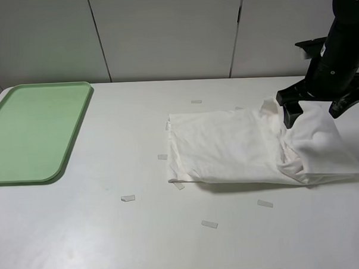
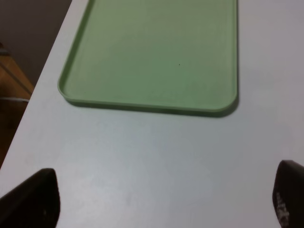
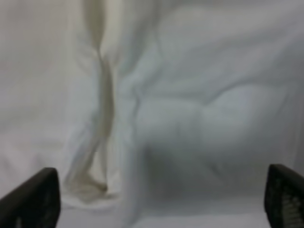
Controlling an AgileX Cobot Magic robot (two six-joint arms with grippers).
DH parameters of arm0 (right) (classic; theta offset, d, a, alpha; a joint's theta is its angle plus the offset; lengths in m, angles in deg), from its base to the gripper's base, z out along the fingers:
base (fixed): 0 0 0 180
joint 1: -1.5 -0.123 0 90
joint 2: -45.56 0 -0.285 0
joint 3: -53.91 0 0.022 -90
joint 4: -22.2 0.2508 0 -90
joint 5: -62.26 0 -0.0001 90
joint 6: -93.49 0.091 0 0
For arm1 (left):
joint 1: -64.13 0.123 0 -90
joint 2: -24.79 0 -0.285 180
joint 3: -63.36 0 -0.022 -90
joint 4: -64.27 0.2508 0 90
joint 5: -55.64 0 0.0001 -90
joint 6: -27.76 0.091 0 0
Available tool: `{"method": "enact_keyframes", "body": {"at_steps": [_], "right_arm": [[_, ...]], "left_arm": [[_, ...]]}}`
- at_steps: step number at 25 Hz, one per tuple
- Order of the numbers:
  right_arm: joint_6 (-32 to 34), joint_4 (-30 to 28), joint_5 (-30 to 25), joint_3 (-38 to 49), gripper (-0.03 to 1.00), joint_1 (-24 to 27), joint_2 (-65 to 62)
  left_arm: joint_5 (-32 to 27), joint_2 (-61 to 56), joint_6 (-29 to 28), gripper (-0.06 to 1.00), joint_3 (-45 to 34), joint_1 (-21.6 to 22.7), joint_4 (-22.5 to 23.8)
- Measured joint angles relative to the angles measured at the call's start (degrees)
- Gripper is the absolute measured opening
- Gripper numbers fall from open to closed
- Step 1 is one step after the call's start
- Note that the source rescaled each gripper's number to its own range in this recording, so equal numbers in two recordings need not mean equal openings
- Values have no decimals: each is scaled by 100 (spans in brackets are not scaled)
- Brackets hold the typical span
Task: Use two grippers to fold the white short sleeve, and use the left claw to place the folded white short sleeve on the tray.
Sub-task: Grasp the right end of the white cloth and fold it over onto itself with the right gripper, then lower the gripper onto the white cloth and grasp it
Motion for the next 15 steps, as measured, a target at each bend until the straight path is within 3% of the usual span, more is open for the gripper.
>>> {"method": "enact_keyframes", "body": {"at_steps": [3,11,15], "right_arm": [[-68,44,0,0,99,0,0],[-105,2,-4,0,100,0,0],[-155,-4,-332,-125,100,0,-4]], "left_arm": [[0,0,0,88,0,0,0],[0,0,0,88,0,0,0],[0,0,0,88,0,0,0]]}}
